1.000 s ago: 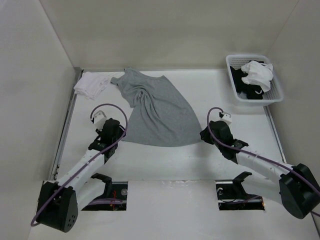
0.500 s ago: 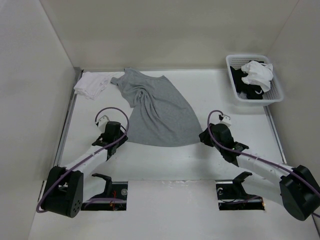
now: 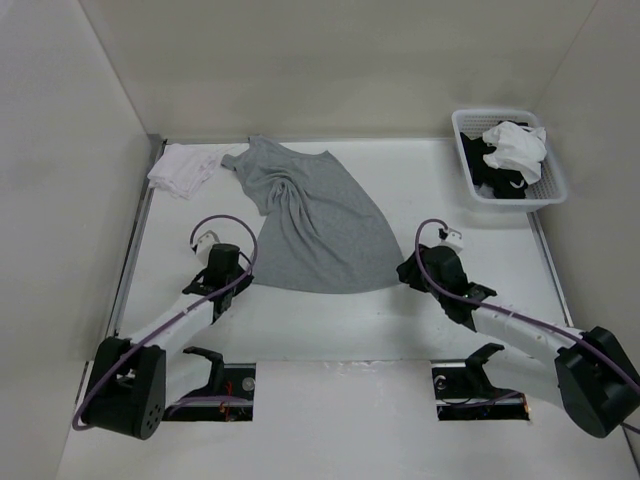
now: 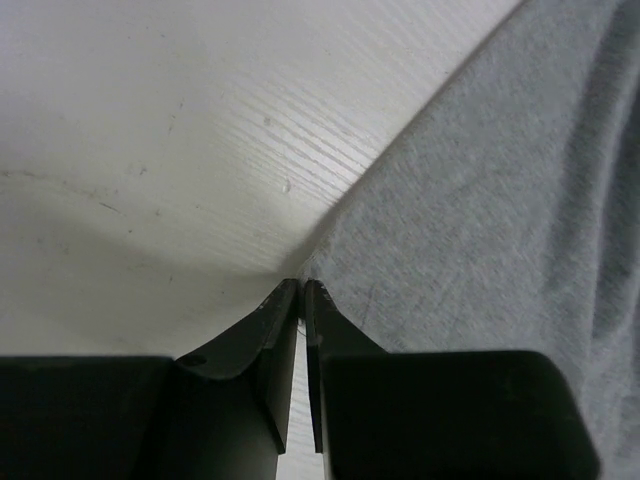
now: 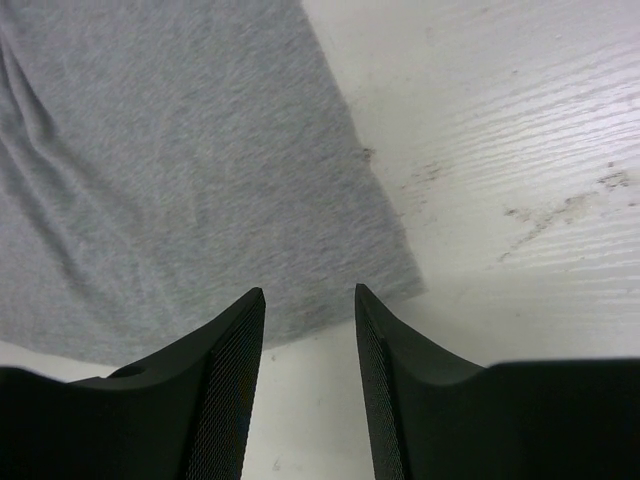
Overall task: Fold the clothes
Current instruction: Flatten the tank top out
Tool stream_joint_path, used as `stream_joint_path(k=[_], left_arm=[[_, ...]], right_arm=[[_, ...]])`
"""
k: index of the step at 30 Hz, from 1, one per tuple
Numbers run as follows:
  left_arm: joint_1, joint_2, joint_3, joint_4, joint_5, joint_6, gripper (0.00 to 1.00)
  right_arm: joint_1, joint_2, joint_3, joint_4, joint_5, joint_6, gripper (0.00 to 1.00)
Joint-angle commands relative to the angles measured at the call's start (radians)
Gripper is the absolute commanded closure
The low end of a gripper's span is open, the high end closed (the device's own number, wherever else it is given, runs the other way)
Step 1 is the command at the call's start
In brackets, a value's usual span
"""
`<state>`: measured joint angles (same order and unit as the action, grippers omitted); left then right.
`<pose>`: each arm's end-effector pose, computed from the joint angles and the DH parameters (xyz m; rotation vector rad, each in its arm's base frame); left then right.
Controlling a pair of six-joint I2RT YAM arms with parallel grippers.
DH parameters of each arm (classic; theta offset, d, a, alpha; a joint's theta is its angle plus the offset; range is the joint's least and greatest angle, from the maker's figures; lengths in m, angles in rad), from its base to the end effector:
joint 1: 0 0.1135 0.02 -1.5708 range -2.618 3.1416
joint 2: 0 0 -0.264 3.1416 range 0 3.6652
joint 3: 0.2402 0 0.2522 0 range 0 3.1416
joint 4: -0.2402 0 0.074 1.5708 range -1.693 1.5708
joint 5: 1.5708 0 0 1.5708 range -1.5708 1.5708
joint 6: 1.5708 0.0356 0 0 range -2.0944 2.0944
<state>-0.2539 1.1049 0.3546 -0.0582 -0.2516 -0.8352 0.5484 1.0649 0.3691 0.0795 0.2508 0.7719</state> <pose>0.1923 -0.0408 0.1478 -0.7896 2.2230 -0.2342 0.1813 0.1004 0.1708 0.3880 2.1710 0.4787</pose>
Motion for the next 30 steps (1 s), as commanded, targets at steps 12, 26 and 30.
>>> stream_joint_path(k=[12, 26, 30], left_arm=[[-0.012, -0.388, -0.034, -0.164, 0.026, 0.045, 0.94], [0.063, -0.510, -0.058, -0.189, 0.058, 0.031, 0.94], [0.094, -0.517, -0.062, -0.180, 0.071, 0.025, 0.94]], right_arm=[[-0.009, 0.079, 0.086, -0.153, 0.105, 0.061, 0.56], [0.018, 0.171, 0.183, -0.259, 0.131, 0.083, 0.57], [0.018, 0.191, 0.205, -0.282, 0.130, 0.076, 0.60]])
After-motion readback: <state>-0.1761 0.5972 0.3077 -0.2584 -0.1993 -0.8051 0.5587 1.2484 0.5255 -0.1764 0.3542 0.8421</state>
